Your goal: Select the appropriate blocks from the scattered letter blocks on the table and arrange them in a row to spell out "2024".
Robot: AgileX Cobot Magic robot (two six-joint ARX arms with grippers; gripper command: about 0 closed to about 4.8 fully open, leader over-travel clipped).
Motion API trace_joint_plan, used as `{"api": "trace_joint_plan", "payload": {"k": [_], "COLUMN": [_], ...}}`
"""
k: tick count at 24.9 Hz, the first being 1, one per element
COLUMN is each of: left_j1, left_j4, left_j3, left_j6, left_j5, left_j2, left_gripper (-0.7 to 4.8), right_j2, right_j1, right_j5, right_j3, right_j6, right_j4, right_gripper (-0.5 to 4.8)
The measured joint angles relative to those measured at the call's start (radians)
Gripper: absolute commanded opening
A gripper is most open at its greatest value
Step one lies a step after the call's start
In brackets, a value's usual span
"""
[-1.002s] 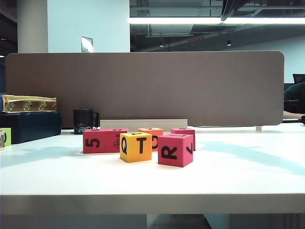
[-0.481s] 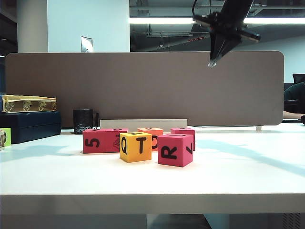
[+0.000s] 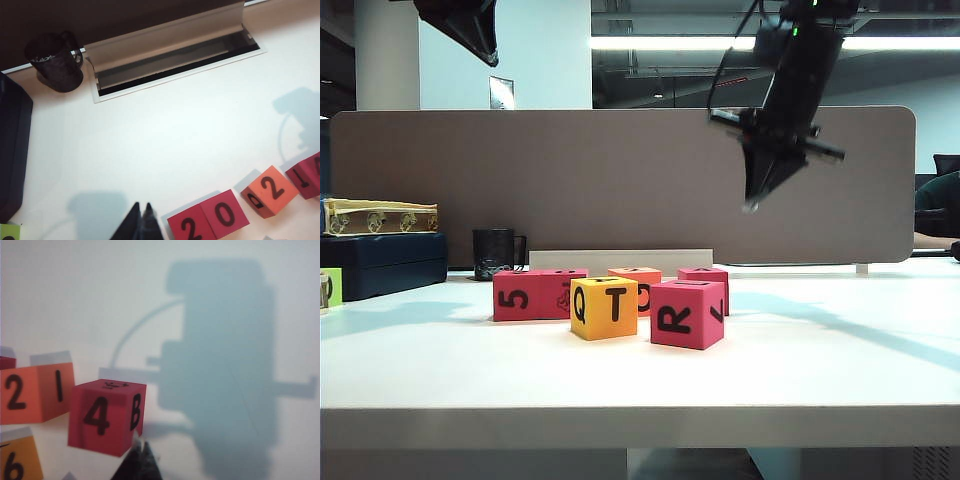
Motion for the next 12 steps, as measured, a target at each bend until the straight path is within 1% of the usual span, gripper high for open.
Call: {"api": "trace_joint_plan", "payload": {"k": [7,10,12], "left_j1": [0.002,0.002,0.002], "left_j4": [-0.022,-0.086,-0.119], "left_j3": [0.0,0.0,0.0], "left_j6": [0.034,0.04,0.041], "left_j5": [0.005,0.053,0.058], "left_j2": [0.009,0.009,0.009], "left_gripper": [-0.06,-0.06,-0.06], "right_j2": [0.081,0.117,0.12], "right_j1": [0.013,0.025,0.029], "right_j5": [-0.023,-0.029,-0.03], "right_j3": [0.0,0.0,0.0], "right_j6": [0.0,0.001,0.001], "right_j4": [0.0,-0.001,0.0], "right_gripper": [-0.01,-0.01,-0.01]}}
